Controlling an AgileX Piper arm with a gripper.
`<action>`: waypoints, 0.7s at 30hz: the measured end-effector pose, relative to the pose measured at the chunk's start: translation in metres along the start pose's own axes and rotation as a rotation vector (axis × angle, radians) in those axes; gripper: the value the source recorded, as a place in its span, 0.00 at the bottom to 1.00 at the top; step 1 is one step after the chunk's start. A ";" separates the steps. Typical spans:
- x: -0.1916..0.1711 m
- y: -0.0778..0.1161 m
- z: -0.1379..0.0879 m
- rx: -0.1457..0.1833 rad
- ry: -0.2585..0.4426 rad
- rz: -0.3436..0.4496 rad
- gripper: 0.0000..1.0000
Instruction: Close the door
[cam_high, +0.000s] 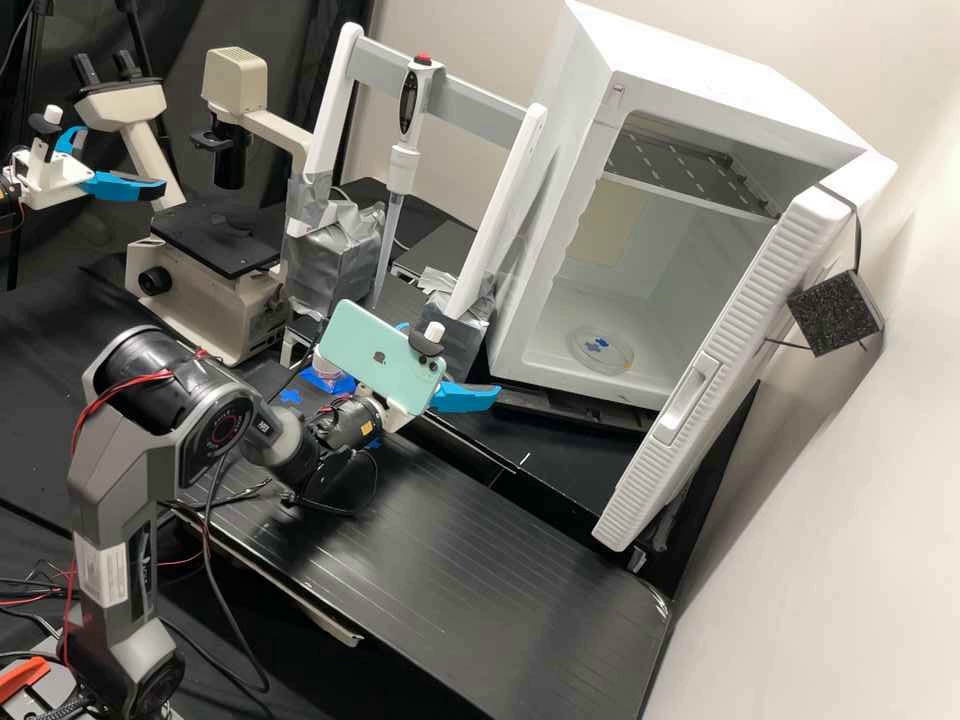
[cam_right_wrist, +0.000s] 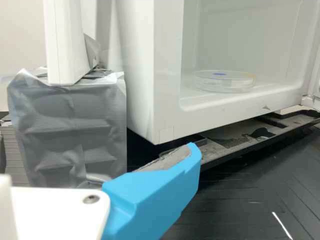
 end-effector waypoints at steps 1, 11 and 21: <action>0.000 0.000 0.000 0.000 0.000 0.000 1.00; -0.007 0.002 0.005 -0.002 0.000 0.007 1.00; -0.074 0.046 0.019 0.032 0.072 0.215 1.00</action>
